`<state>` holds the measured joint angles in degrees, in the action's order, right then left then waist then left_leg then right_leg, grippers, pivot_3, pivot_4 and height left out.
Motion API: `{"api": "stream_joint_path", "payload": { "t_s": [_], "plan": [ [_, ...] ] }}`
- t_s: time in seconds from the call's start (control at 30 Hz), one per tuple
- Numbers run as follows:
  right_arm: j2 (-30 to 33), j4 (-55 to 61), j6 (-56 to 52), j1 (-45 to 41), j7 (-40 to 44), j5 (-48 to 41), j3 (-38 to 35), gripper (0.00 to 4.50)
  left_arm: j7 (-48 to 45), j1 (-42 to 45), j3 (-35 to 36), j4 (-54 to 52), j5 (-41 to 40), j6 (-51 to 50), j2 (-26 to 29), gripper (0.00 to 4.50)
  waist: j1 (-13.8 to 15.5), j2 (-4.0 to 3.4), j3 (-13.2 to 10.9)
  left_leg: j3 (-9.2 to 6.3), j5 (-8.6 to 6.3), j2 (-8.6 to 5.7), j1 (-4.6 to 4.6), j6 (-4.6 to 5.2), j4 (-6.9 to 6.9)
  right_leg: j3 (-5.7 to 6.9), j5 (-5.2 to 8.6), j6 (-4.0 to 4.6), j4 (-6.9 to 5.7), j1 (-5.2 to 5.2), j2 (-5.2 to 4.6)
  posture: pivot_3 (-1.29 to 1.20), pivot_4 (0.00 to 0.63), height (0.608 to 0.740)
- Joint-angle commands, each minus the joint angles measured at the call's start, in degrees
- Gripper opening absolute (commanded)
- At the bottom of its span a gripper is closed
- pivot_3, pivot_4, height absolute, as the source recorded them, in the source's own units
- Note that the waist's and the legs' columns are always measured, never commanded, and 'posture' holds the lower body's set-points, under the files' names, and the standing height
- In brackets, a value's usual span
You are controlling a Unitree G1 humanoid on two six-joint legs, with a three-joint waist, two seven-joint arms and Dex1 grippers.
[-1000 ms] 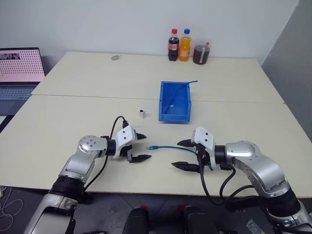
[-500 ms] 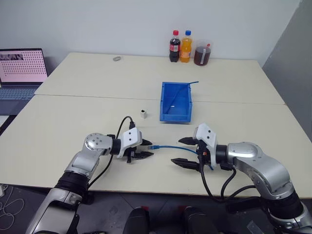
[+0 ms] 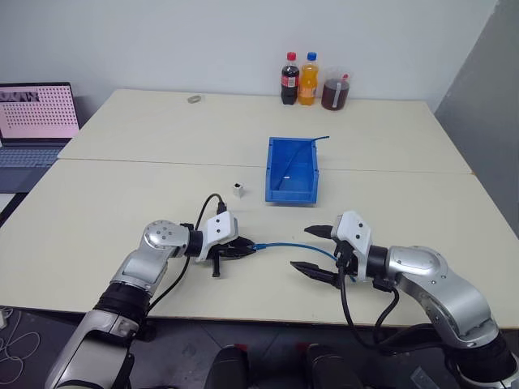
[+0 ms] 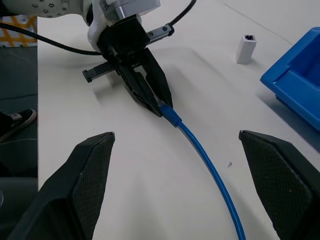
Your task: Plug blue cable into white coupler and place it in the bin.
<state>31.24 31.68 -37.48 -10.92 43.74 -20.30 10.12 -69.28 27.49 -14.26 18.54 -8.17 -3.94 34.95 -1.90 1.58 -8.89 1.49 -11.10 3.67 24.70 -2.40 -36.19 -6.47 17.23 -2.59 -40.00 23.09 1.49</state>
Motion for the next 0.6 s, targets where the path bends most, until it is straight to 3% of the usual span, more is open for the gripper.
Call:
{"api": "stream_joint_path", "payload": {
  "t_s": [0.03, 0.3, 0.6],
  "plan": [
    [-0.34, 5.06, -4.4, 1.83, 1.43, -9.1, -3.63, 4.22, -1.13, 0.09, 2.91, -6.16, -6.12, -7.51, -1.22, 0.24, 0.03, 0.02, -0.03, 0.0, 0.0, 0.0, 0.02, 0.0, 0.0, 0.0, 0.0, 0.0, 0.0, 0.01, 0.0, 0.0, 0.15, 0.74],
    [-5.7, 9.14, -11.2, 6.49, -6.19, -20.94, -8.35, 4.22, -2.17, -0.11, 8.49, -20.65, -21.06, -28.36, -0.13, 0.24, -0.32, 0.12, -0.1, -0.08, 0.0, 0.01, 0.11, 0.0, 0.05, 0.04, 0.03, 0.04, 0.02, 0.06, 0.01, 0.0, 0.15, 0.74],
    [-10.4, 3.86, -9.8, 2.74, -10.04, -23.9, -9.76, 4.22, 0.46, 2.33, 11.92, -24.25, -30.38, -39.94, -1.53, 0.24, -0.91, 0.13, -0.1, -0.13, 0.0, 0.01, 0.11, 0.0, 0.04, 0.07, 0.03, 0.04, 0.02, 0.06, 0.03, 0.0, 0.15, 0.74]
  ]
}}
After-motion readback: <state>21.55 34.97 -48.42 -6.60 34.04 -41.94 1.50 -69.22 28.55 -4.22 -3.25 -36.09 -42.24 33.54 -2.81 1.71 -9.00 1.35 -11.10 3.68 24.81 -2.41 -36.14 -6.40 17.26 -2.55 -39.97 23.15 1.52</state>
